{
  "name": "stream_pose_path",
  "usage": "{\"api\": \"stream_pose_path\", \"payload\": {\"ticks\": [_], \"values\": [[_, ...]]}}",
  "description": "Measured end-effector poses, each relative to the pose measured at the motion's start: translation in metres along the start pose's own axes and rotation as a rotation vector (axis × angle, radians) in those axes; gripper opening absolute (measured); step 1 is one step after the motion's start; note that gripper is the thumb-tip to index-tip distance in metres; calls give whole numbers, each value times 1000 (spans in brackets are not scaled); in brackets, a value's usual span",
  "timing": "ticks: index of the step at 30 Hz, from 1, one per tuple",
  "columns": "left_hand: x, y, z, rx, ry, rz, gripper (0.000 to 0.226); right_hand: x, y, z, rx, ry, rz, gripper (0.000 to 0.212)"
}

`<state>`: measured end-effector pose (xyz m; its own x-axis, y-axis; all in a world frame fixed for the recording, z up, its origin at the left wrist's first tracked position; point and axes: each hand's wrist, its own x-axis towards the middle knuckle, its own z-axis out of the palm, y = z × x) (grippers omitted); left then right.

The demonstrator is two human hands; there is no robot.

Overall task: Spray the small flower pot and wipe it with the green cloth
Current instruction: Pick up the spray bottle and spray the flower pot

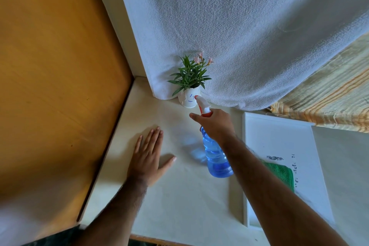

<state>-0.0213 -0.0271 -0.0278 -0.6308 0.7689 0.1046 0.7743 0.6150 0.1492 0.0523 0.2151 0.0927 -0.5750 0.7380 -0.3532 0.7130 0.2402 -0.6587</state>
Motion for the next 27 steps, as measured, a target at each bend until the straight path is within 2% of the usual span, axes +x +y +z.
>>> {"api": "stream_pose_path", "payload": {"ticks": [5,15,22,27], "values": [[0,1,-1,6,11,5,97,1,3,-2,79,-2,-7,44],[0,0,0,-9,18,10,97,-2,-2,1,14,8,20,46],[1,0,-2,-16,-4,5,97,-11,6,-5,65,62,-16,27],[0,-1,-1,-27,-20,-8,98,-32,13,-38,296,198,-83,11]]}}
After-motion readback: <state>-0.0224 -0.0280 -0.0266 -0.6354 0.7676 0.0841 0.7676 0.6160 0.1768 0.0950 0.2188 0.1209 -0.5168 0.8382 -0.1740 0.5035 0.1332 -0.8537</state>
